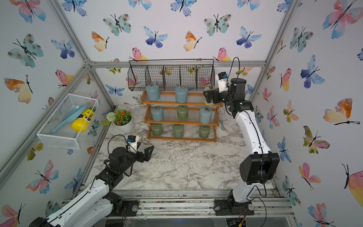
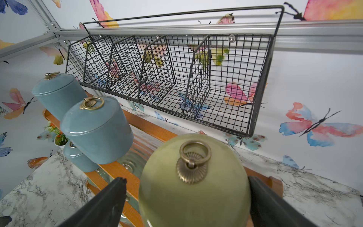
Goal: Remove the tea canisters from the shelf
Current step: Pick up the tea canister from the shelf.
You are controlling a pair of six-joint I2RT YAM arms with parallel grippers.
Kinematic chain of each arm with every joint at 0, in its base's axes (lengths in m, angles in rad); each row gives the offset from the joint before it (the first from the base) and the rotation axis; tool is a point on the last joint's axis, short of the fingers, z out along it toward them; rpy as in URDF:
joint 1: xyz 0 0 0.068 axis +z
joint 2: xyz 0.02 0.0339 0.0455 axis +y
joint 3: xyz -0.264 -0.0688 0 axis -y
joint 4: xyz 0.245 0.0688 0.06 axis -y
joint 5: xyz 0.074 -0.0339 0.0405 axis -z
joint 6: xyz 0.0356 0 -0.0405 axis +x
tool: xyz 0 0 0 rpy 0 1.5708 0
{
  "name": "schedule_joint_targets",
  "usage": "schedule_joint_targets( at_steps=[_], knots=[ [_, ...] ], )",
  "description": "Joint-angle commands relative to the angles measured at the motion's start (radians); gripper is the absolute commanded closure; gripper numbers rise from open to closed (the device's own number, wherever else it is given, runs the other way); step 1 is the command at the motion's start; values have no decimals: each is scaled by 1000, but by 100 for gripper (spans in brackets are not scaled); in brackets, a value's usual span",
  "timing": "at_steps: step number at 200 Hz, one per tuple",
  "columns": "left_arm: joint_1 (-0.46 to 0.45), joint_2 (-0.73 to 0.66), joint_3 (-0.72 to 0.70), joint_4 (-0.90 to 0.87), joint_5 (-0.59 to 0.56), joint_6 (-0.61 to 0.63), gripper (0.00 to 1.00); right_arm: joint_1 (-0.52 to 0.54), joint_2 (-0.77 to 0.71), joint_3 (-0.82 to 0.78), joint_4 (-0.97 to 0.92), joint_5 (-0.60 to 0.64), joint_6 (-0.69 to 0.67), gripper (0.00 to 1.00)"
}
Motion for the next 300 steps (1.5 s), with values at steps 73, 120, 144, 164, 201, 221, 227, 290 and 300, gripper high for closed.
schedule_joint_targets(
  at_steps=[73,120,144,164,201,221,227,290,300],
  knots=[
    [-16,5,17,20,29,-20,1,38,87,100,-71,99,-32,0],
    [-20,15,17,38,23,-33,2,45,107,108,-58,134,-30,0],
    [-23,28,22,43,21,-31,1,46,116,117,-52,155,-30,1],
    [-25,34,21,48,17,-33,2,48,120,117,-46,167,-28,2],
    [-30,40,16,60,12,-36,2,49,130,121,-42,165,-23,10],
    [-32,40,15,58,12,-34,2,49,126,126,-44,152,-23,16],
    [-32,39,17,57,11,-34,2,48,123,126,-44,148,-23,18],
    [-34,47,27,47,-22,-45,2,49,63,115,-44,112,-26,28],
    [-34,49,33,43,-25,-45,1,50,54,117,-45,106,-25,29]
  ],
)
